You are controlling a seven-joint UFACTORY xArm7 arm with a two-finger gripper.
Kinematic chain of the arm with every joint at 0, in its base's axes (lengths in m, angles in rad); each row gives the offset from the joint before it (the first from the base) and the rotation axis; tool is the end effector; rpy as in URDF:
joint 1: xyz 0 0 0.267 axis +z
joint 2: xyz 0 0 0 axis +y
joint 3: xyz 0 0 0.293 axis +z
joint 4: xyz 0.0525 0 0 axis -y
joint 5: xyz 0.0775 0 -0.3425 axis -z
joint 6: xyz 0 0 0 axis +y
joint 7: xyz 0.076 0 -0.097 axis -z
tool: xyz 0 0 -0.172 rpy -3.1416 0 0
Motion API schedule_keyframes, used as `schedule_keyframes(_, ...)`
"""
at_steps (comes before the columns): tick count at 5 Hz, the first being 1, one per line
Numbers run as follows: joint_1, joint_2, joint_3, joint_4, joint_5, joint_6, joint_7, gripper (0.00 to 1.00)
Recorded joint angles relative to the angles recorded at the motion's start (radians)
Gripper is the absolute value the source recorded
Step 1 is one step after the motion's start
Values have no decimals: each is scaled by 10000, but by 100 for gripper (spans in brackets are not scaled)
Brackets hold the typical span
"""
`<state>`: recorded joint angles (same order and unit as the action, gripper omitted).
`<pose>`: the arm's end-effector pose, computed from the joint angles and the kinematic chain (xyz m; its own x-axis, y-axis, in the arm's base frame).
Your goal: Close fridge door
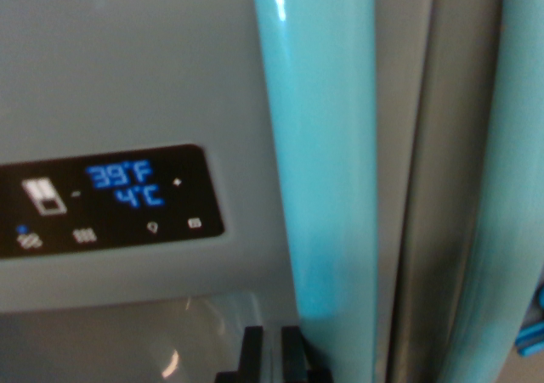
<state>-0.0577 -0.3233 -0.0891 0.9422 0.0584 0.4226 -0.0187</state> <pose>0.5524 -0.0807 0.4097 0.6513 -0.1494 0.7439 -0.1465 -0.9867 -0.0699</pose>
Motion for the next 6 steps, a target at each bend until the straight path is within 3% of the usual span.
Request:
schedule_keyframes(1, 0, 221, -23, 227, 0, 0, 0, 100)
schedule_keyframes(2, 0, 221, -23, 227, 0, 0, 0, 100)
schedule_keyframes(3, 0, 418, -46, 443, 0, 0, 0, 100)
schedule_keyframes(6, 0, 509, -72, 516, 0, 0, 0, 100)
